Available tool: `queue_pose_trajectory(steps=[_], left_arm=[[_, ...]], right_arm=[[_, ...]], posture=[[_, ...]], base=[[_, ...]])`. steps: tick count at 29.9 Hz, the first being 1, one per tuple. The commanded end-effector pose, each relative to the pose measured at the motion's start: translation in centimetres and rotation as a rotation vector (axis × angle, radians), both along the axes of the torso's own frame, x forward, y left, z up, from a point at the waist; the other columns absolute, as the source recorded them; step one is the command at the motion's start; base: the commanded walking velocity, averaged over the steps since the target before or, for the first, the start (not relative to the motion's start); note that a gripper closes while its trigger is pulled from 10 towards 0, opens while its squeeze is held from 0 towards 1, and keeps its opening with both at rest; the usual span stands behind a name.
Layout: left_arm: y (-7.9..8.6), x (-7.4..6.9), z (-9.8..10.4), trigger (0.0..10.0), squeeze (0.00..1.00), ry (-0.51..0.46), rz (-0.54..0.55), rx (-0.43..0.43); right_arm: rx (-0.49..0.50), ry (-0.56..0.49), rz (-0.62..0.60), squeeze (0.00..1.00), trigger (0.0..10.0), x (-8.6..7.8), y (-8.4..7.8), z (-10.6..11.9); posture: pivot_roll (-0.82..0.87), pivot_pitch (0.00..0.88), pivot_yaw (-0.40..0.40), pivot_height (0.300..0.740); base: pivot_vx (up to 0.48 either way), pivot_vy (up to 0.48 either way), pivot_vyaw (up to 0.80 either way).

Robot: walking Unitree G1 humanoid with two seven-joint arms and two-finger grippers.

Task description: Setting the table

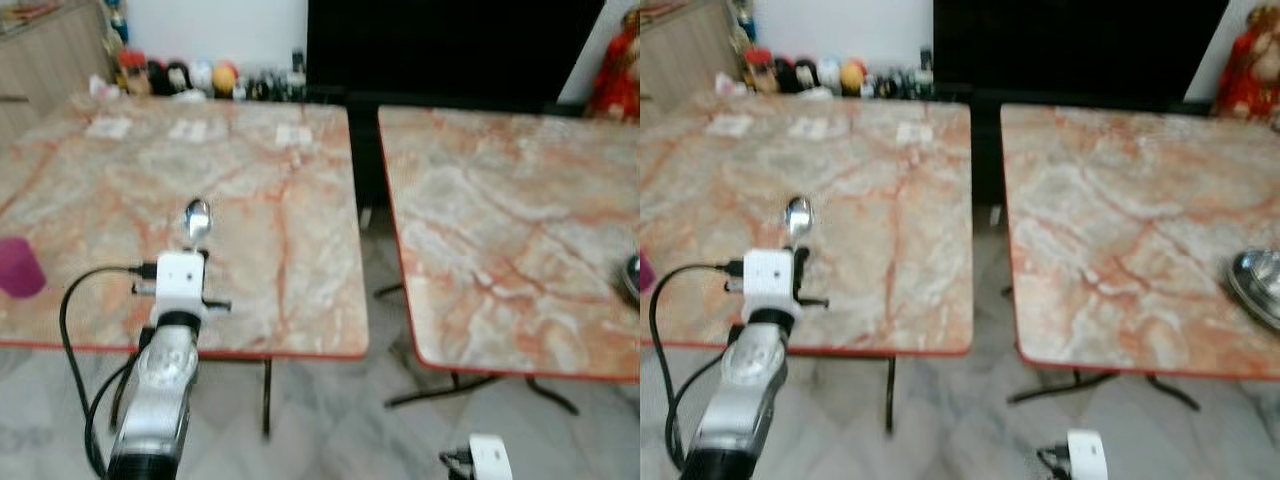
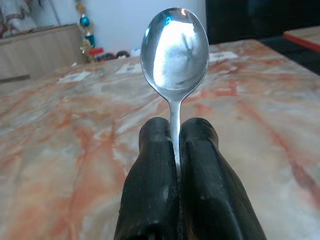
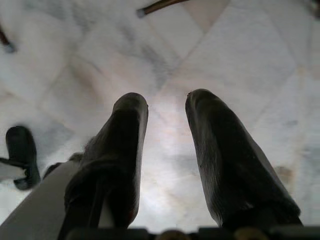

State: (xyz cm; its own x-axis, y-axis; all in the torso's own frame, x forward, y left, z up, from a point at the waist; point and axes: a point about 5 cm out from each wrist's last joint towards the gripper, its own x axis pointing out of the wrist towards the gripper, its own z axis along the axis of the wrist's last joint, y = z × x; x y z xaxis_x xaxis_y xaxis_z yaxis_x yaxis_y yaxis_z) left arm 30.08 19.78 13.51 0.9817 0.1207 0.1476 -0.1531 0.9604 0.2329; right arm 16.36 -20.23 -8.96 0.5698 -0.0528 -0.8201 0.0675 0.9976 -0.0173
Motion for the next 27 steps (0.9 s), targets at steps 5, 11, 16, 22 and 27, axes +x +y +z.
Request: queue_pose_trajectory(steps=[5,11,16,22,27], left_arm=[[-0.01,0.29,0.3,10.0,0.0,-0.007,0.001,0.014],[0.11,0.57,0.32,10.0,0.0,-0.005,0.01,0.011],[0.15,0.62,0.37,10.0,0.0,-0.011,0.02,0.002],[0.29,0.58,0.81,10.0,0.0,-0.021,0.009,0.013],[0.23,0.7,1.08,10.0,0.0,-0.022,-0.015,0.036]], right_arm=[[-0.009,-0.006,-0.003,0.0,10.0,0.13,-0.37,0.12],[-0.021,-0.014,0.012,0.0,10.0,0.45,-0.54,0.29],[-0.027,-0.021,0.014,0.0,10.0,0.6,-0.68,0.4],[-0.021,-0.021,-0.004,0.0,10.0,0.38,-0.7,0.31],[-0.018,-0.019,-0.027,0.0,10.0,0.16,-0.64,0.2]], posture=[[0.09,0.0,-0.059,0.74],[0.09,0.0,-0.06,0.74],[0.09,0.0,-0.067,0.74],[0.08,0.0,-0.055,0.74],[0.08,0.0,-0.042,0.74]], base=[[0.0,-0.465,0.0],[0.0,-0.463,0.0],[0.0,-0.461,0.6],[0.0,-0.461,0.13],[0.0,-0.461,0.0]])
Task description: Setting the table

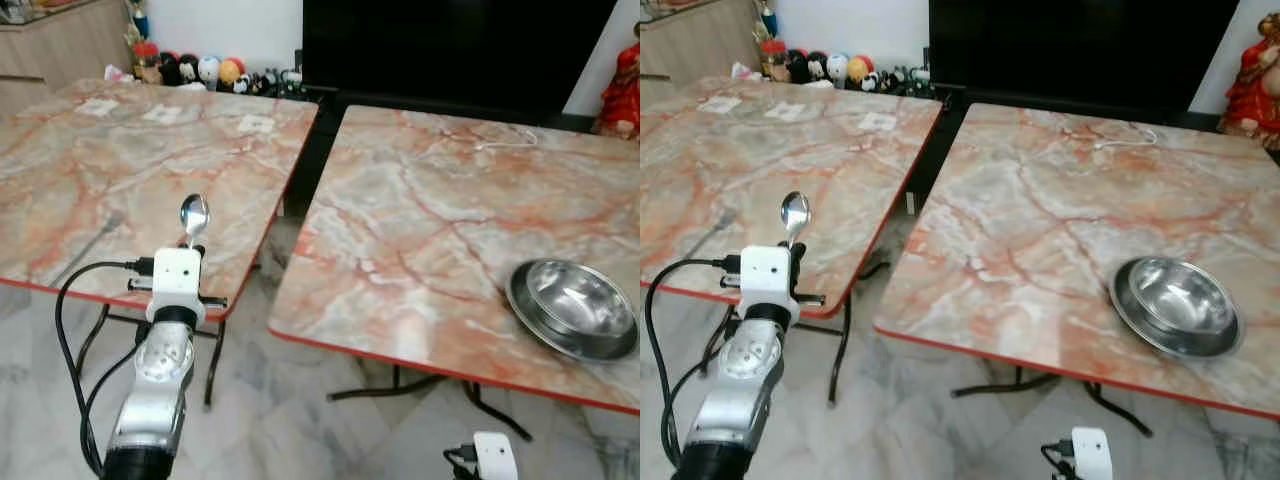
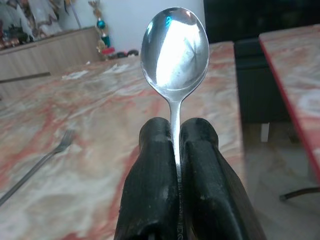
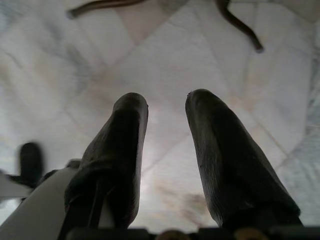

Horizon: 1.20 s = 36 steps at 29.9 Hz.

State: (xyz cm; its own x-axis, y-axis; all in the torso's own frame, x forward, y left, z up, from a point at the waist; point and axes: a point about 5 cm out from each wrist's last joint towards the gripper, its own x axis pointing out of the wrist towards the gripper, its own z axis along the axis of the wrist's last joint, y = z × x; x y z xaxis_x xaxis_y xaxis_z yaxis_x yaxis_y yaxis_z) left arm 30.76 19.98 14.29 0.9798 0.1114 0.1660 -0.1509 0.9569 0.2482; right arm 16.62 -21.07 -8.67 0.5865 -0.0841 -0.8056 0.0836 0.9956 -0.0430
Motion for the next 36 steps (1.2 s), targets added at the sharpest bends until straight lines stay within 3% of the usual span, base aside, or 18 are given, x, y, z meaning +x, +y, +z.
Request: queue_pose_trajectory(steps=[1,12,15,22,36], left_arm=[[0.1,0.1,0.5,10.0,0.0,-0.008,-0.017,0.031],[0.4,0.4,2.2,10.0,0.0,-0.042,-0.064,0.097],[0.2,0.6,2.3,10.0,0.0,-0.044,-0.081,0.105],[-0.6,0.7,2.3,10.0,0.0,-0.044,-0.106,0.099],[-0.3,0.6,2.6,10.0,0.0,-0.053,-0.096,0.097]], right_arm=[[0.012,0.004,-0.028,0.0,10.0,-0.2,0.3,-0.2],[0.047,-0.01,-0.079,0.0,10.0,-0.3,1.1,-0.3],[0.056,-0.006,-0.082,0.0,10.0,-0.3,1.3,-0.4],[0.052,-0.018,-0.076,0.0,10.0,-0.2,1.2,-0.3],[0.051,-0.023,-0.079,0.0,10.0,-0.1,1.1,-0.2]], posture=[[0.08,0.0,-0.031,0.74],[0.1,0.0,0.009,0.74],[0.09,0.0,0.011,0.74],[0.1,0.0,0.007,0.74],[0.1,0.0,0.0,0.74]], base=[[0.0,-0.461,0.0],[0.0,-0.461,0.0],[0.0,-0.461,-0.78],[0.0,-0.461,0.0],[0.0,-0.459,0.0]])
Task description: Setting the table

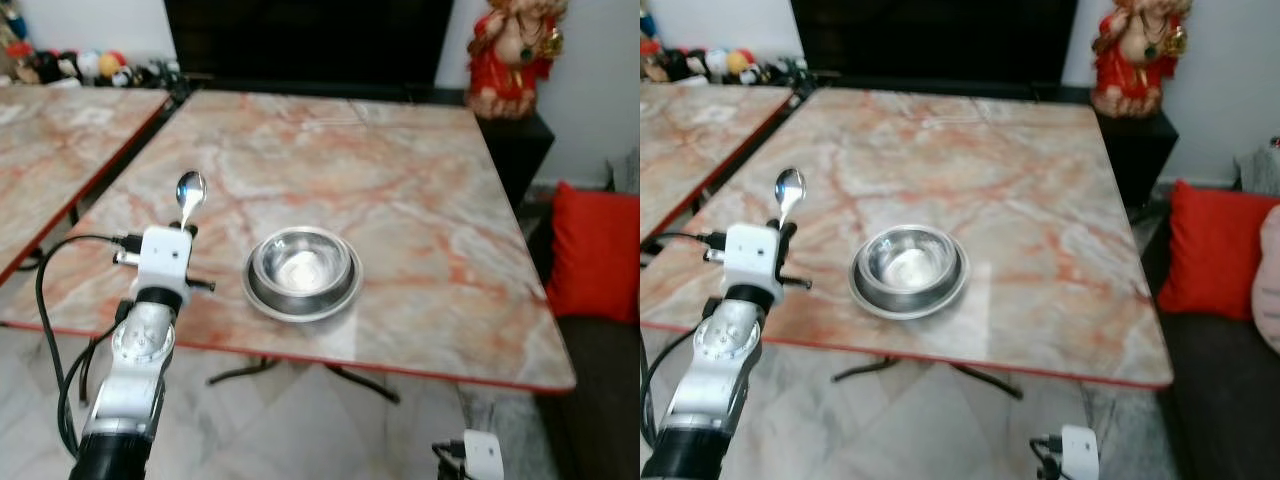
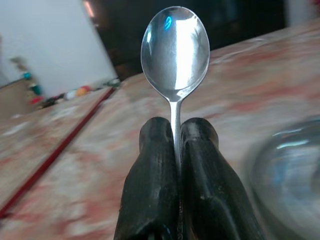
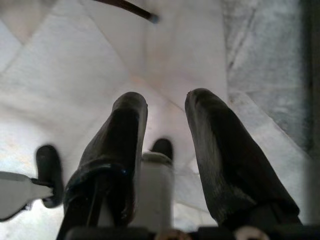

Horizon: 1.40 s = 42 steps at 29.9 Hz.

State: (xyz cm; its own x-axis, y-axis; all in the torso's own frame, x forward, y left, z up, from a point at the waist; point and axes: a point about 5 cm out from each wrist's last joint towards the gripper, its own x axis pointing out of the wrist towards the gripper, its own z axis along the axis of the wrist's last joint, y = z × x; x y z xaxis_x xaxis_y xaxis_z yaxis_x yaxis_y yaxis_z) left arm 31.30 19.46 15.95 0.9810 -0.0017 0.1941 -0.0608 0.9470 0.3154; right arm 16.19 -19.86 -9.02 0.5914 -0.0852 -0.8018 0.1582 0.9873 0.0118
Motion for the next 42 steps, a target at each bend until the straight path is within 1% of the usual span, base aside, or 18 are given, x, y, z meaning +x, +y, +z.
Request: queue_pose_trajectory(steps=[1,7,12,13,15,17,18,20,22,24,25,26,28,29,30,36,38,42], left_arm=[[0.1,0.1,1.0,10.0,0.0,-0.032,0.003,0.023],[-0.3,0.1,1.4,10.0,0.0,-0.045,-0.032,0.024],[-1.7,-0.2,1.2,10.0,0.0,-0.029,-0.148,0.004],[-2.2,-0.3,1.1,10.0,0.0,-0.02,-0.192,-0.006],[-2.6,-0.4,0.9,10.0,0.0,-0.007,-0.222,-0.017],[-3.4,-0.4,0.3,10.0,0.0,0.045,-0.28,-0.07],[-3.6,-0.4,0.3,10.0,0.0,0.05,-0.289,-0.074],[-3.7,-0.4,0.2,10.0,0.0,0.063,-0.295,-0.072],[-4.2,0.0,-0.3,10.0,0.0,0.106,-0.309,-0.104],[-4.3,0.3,-0.5,10.0,0.0,0.116,-0.308,-0.12],[-4.2,0.7,-0.5,10.0,0.0,0.125,-0.291,-0.131],[-4.0,1.3,-0.9,10.0,0.0,0.171,-0.255,-0.147],[-4.1,1.8,-1.1,10.0,0.0,0.204,-0.261,-0.168],[-4.1,1.8,-1.1,10.0,0.0,0.204,-0.261,-0.168],[-4.4,2.0,-1.2,10.0,0.0,0.227,-0.287,-0.179],[-5.2,2.4,-0.7,10.0,0.0,0.216,-0.324,-0.182],[-5.1,2.3,-0.7,10.0,0.0,0.208,-0.32,-0.177],[-4.2,1.9,-0.7,10.0,0.0,0.188,-0.284,-0.183]], right_arm=[[-0.003,-0.009,-0.006,0.0,10.0,0.4,-0.1,0.2],[-0.003,-0.009,-0.006,0.0,10.0,0.4,-0.2,0.2],[-0.004,-0.008,-0.004,0.0,10.0,0.4,-0.3,0.2],[-0.004,-0.008,-0.003,0.0,10.0,0.4,-0.3,0.2],[-0.004,-0.007,-0.003,0.0,10.0,0.4,-0.3,0.2],[-0.004,-0.007,-0.002,0.0,10.0,0.4,-0.2,0.2],[-0.004,-0.007,-0.002,0.0,10.0,0.4,-0.2,0.2],[-0.003,-0.007,-0.001,0.0,10.0,0.5,-0.2,0.2],[-0.003,-0.008,0.0,0.0,10.0,0.5,-0.2,0.2],[-0.003,-0.008,0.002,0.0,10.0,0.5,-0.2,0.2],[-0.002,-0.008,0.002,0.0,10.0,0.5,-0.2,0.2],[-0.001,-0.008,0.003,0.0,10.0,0.6,-0.2,0.2],[-0.001,-0.008,0.004,0.0,10.0,0.6,-0.2,0.3],[-0.001,-0.008,0.004,0.0,10.0,0.6,-0.2,0.3],[-0.002,-0.007,0.006,0.0,10.0,0.6,-0.2,0.3],[-0.004,-0.008,0.006,0.0,10.0,0.7,-0.3,0.3],[-0.004,-0.008,0.007,0.0,10.0,0.7,-0.3,0.3],[-0.004,-0.007,0.007,0.0,10.0,0.6,-0.3,0.3]], posture=[[0.1,0.0,0.0,0.74],[0.1,0.0,-0.009,0.74],[0.1,0.0,-0.01,0.74],[0.1,0.0,-0.01,0.74],[0.1,0.0,-0.012,0.74],[0.1,0.0,-0.014,0.74],[0.1,0.0,-0.014,0.74],[0.1,0.0,-0.015,0.74],[0.1,0.0,-0.018,0.74],[0.1,0.0,-0.018,0.74],[0.09,0.0,-0.018,0.74],[0.09,0.0,-0.021,0.74],[0.09,0.0,-0.024,0.74],[0.09,0.0,-0.024,0.74],[0.09,0.0,-0.025,0.74],[0.09,0.0,-0.025,0.74],[0.09,0.0,-0.025,0.74],[0.09,0.0,-0.029,0.74]], base=[[0.0,-0.458,0.0],[0.0,-0.458,0.0],[0.0,-0.059,0.0],[0.0,0.0,0.0],[0.0,0.0,0.0],[0.0,0.0,0.0],[0.0,0.0,0.0],[0.0,0.0,0.0],[0.0,0.0,0.0],[0.0,0.0,0.0],[0.0,0.0,0.0],[0.0,0.0,0.0],[0.0,0.0,0.0],[0.0,0.0,0.0],[0.0,0.0,0.0],[0.0,0.0,0.0],[0.0,0.0,0.0],[0.0,0.0,0.0]])
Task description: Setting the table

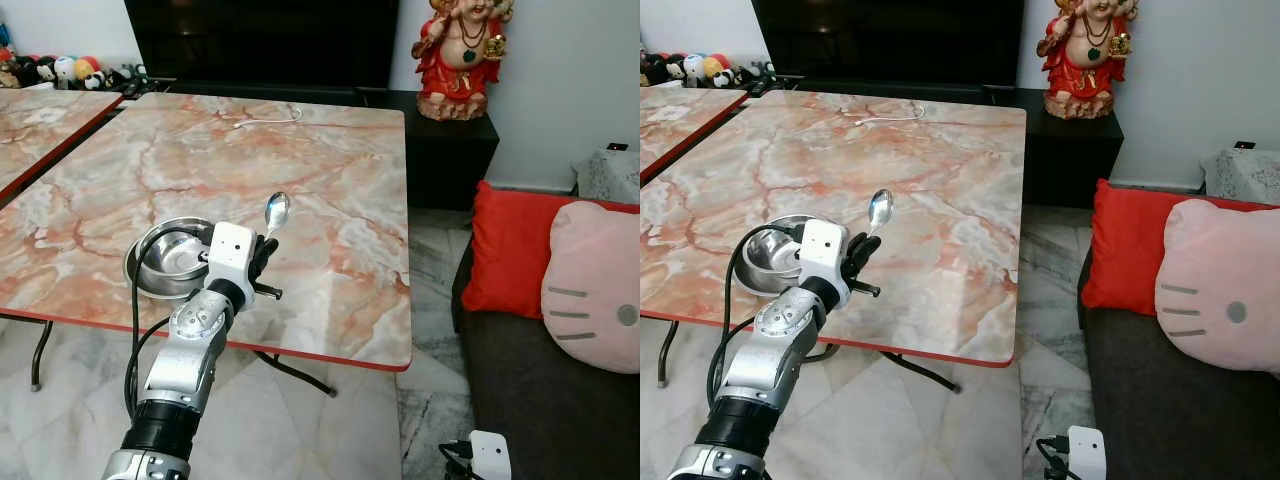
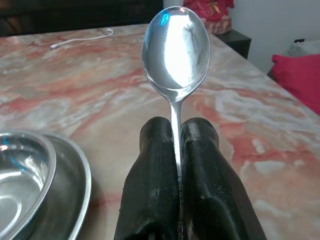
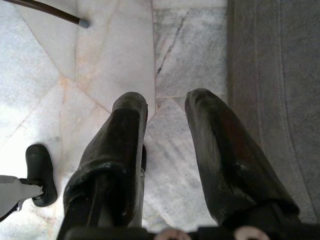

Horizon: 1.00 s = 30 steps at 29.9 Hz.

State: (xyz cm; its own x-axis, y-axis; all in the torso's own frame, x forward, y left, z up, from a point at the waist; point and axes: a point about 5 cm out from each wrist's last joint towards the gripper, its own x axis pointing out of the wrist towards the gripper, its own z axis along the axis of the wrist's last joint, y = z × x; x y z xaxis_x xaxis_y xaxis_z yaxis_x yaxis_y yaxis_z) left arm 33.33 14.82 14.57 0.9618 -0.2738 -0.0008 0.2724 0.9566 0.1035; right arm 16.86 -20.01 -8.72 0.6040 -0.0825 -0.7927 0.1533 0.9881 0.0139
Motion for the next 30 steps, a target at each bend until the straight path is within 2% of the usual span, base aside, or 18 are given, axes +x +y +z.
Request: queue_pose_trajectory(steps=[1,8,16,23,30], left_arm=[[0.8,-0.4,0.5,10.0,0.0,-0.039,0.019,0.014],[1.6,-0.9,0.3,10.0,0.0,-0.032,0.042,0.018],[1.2,-0.7,0.5,10.0,0.0,-0.041,0.018,0.021],[0.2,-1.0,0.2,10.0,0.0,-0.028,-0.063,0.058],[0.0,-1.0,0.2,10.0,0.0,-0.013,-0.09,0.076]], right_arm=[[-0.005,0.01,0.006,0.0,10.0,0.0,-0.2,0.0],[-0.009,0.009,0.012,0.0,10.0,0.0,-0.2,0.0],[-0.01,0.009,0.01,0.0,10.0,0.0,-0.3,0.0],[-0.01,0.011,0.016,0.0,10.0,0.0,-0.3,0.0],[-0.01,0.01,0.022,0.0,10.0,0.1,-0.2,0.0]], posture=[[0.09,0.0,-0.031,0.74],[0.09,0.0,-0.036,0.74],[0.09,0.0,-0.035,0.74],[0.09,0.0,-0.034,0.74],[0.09,0.0,-0.033,0.74]], base=[[0.0,0.0,0.0],[0.262,0.0,0.0],[0.274,0.0,0.0],[0.0,0.0,0.0],[0.0,0.0,0.0]])
